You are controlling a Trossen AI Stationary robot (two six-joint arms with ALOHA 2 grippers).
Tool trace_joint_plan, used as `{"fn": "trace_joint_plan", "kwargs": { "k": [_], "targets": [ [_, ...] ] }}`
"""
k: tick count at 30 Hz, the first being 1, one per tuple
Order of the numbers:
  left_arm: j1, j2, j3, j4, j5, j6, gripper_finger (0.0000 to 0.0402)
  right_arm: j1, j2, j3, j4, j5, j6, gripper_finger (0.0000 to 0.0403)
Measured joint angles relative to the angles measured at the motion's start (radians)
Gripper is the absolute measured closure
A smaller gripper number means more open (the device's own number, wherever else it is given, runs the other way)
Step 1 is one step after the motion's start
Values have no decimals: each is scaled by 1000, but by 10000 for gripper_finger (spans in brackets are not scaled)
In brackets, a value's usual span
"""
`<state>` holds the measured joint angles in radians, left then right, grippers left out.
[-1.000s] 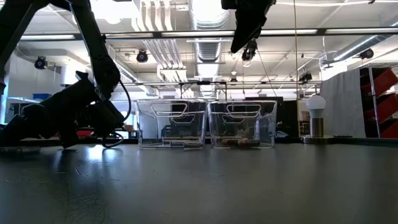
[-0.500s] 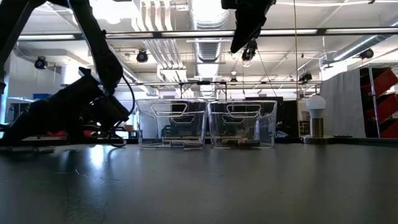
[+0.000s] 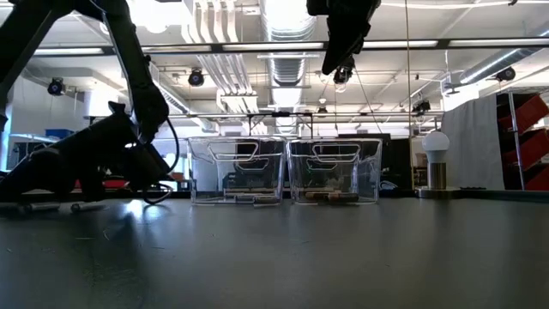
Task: Sort batteries
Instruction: Adjust the batteries
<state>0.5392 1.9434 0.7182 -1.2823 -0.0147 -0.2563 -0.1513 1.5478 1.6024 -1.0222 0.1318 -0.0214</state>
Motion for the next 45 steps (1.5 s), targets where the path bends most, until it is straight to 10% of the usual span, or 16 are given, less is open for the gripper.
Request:
{"fn": "trace_joint_plan", "kwargs": {
  "k": [21, 35, 45],
  "targets": [
    [-95, -100, -1, 11, 347, 131, 401, 0, 0, 0, -39, 0, 3, 351],
    [-90, -57, -10, 4, 102, -69, 401, -11, 0, 0, -15, 0, -39, 351],
    [-90, 2, -12, -4, 182, -47, 401, -11, 0, 0, -24, 0, -13, 351]
  ]
}}
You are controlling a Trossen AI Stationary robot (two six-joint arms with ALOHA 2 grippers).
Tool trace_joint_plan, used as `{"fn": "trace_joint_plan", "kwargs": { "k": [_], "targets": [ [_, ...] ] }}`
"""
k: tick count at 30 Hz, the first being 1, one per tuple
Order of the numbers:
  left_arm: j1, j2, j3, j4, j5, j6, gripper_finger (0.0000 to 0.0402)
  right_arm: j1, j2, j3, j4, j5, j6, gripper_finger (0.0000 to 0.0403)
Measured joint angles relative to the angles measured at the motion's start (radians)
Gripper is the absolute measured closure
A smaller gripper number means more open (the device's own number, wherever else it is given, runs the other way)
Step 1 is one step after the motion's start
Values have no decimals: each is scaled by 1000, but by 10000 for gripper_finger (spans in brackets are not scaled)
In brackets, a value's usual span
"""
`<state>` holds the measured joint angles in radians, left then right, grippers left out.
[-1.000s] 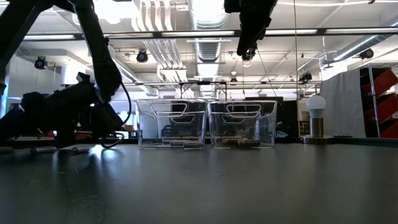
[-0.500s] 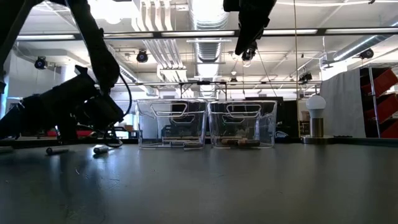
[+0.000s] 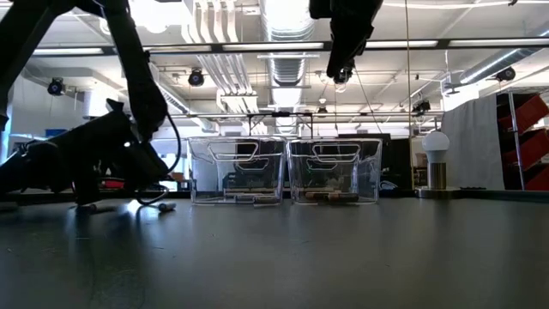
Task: Sort batteries
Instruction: Adjust the batteries
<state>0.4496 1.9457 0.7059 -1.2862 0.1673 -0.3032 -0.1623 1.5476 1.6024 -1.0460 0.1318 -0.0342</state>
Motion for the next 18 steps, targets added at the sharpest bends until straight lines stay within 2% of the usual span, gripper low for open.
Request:
{"fn": "trace_joint_plan", "kwargs": {
  "k": [12, 18],
  "targets": [
    [0, 1, -17, 19, -14, 33, 401, 1, 0, 0, -80, 0, 48, 351],
    [-3, -64, -24, 36, -47, 53, 401, 1, 0, 0, -104, 0, 50, 351]
  ]
}}
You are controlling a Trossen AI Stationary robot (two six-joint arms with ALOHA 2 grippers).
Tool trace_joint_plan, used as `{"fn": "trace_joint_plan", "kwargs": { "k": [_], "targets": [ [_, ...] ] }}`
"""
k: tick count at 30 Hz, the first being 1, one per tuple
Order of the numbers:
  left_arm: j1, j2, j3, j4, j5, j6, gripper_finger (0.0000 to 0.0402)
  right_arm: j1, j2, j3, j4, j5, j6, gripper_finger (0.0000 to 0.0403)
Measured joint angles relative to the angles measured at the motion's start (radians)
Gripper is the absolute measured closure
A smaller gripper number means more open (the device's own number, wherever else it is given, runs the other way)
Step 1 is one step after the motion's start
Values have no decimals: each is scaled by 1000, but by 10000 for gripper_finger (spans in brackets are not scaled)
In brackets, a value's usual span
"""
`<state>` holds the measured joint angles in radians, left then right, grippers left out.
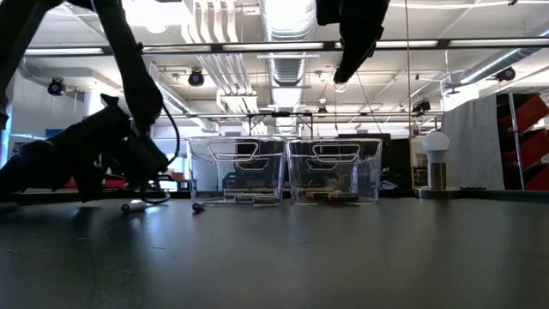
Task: Sort batteries
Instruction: Adjust the batteries
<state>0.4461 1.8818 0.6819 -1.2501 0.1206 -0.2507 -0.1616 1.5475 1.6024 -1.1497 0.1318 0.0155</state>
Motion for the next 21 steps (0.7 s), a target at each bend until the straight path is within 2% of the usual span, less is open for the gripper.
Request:
{"fn": "trace_joint_plan", "kwargs": {
  "k": [6, 10, 17, 21],
  "targets": [
    [-20, -136, -6, 9, -27, -61, 401, 0, 0, 0, -6, 0, -3, 351],
    [-57, -220, -23, 32, 31, -135, 401, 0, -1, 0, -31, 0, 18, 351],
    [-74, -245, -35, 43, 53, -163, 401, 0, -1, 0, -26, 0, 21, 351],
    [-84, -322, 7, 18, 62, -182, 401, -1, -1, 0, -19, 0, 7, 351]
  ]
}}
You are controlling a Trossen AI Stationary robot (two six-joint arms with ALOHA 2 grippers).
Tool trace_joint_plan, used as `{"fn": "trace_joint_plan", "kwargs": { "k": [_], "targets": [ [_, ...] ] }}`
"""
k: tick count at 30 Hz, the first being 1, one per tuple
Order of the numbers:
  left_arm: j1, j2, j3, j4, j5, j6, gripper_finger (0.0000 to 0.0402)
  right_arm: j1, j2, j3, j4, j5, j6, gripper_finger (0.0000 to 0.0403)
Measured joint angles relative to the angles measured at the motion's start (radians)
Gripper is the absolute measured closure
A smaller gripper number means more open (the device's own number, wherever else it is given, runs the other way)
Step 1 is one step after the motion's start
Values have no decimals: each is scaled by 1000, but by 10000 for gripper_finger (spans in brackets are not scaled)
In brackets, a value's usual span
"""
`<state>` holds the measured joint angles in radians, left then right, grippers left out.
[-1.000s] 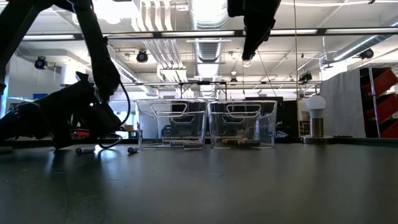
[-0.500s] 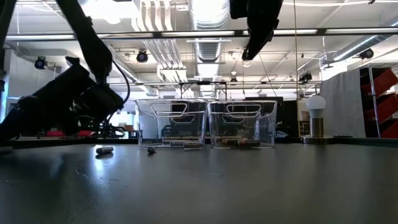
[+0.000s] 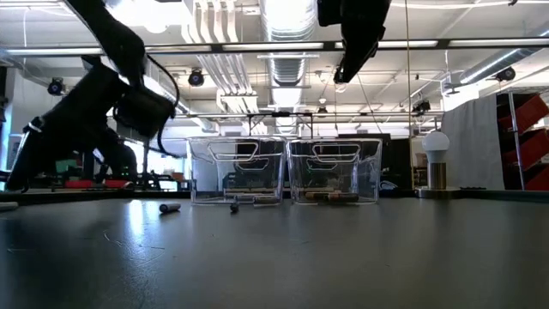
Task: Sort batteries
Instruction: Adjust the batteries
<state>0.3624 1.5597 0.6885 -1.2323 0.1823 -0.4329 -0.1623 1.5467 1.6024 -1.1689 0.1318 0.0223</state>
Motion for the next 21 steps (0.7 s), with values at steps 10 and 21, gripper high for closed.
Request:
{"fn": "trace_joint_plan", "kwargs": {
  "k": [10, 21],
  "targets": [
    [0, -80, -25, 6, 67, -110, 401, 0, 4, 0, 33, 0, 27, 351],
    [-36, 10, -66, -8, 255, -13, 401, 1, 5, 0, 26, 0, 56, 351]
  ]
}}
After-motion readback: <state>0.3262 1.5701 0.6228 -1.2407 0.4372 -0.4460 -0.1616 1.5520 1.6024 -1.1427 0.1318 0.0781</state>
